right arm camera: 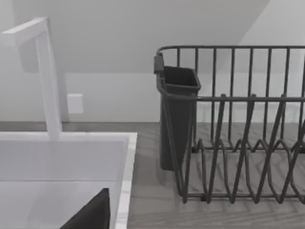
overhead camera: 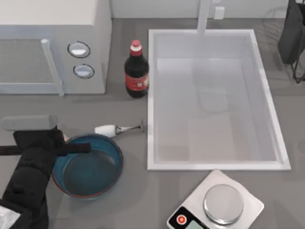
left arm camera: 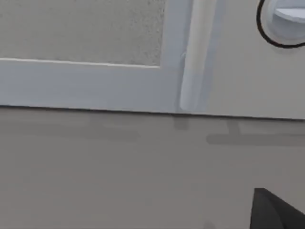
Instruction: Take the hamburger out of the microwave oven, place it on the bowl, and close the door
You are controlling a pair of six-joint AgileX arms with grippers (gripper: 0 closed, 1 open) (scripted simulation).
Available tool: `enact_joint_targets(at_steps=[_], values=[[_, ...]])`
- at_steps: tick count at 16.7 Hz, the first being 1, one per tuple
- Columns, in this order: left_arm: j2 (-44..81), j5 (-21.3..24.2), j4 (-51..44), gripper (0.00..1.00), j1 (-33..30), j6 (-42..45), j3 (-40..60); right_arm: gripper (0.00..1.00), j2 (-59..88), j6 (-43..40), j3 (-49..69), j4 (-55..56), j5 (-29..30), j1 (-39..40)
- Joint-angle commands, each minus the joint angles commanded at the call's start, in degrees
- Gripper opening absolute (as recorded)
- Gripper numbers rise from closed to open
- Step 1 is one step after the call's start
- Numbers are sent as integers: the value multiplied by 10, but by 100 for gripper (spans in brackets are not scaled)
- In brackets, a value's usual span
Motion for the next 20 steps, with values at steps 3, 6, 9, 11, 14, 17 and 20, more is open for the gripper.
enact_joint_targets(at_steps=[3,6,9,11,14,17,20], values=[[-8,21,-45,0,-18,-17,93,100,0,0,0,0,0,0],[-25,35,-75,0,-31,-31,150,100,0,0,0,0,0,0],[-29,37,-79,0,-33,-33,158,100,0,0,0,0,0,0],[24,23,-109,0,-29,-73,123,100,0,0,0,0,0,0],[43,23,-93,0,-29,-74,117,100,0,0,0,0,0,0],[98,22,-31,0,-30,-74,108,100,0,0,0,0,0,0],[177,21,64,0,-30,-73,96,100,0,0,0,0,0,0]])
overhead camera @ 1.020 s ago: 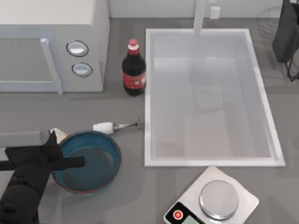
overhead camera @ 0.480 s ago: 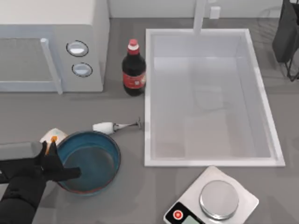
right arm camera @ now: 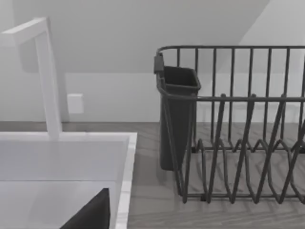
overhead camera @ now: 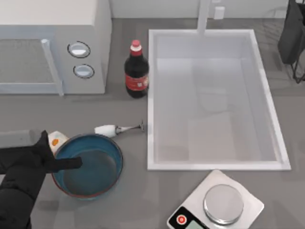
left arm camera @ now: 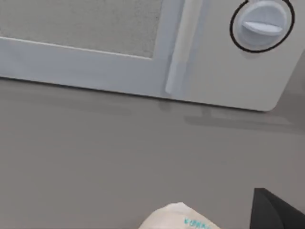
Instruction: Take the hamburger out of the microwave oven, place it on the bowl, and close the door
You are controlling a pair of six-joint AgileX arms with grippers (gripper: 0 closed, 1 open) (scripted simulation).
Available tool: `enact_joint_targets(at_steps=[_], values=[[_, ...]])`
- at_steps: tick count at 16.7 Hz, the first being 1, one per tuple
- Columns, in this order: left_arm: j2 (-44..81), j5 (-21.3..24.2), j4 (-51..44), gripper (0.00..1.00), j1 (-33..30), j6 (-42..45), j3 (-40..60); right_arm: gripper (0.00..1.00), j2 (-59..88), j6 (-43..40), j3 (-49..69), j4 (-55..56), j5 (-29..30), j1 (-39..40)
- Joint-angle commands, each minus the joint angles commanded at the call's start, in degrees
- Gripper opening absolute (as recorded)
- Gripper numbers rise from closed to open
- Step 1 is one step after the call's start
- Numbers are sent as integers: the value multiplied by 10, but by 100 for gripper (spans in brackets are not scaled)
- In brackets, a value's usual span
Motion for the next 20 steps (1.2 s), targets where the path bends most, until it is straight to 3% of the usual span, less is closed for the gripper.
enact_joint_targets(at_steps=[10,20], values=[[266,-3,319,0,-1,1,-44,100,0,0,0,0,0,0],[286,-3,340,0,-1,1,-48,100,0,0,0,0,0,0]])
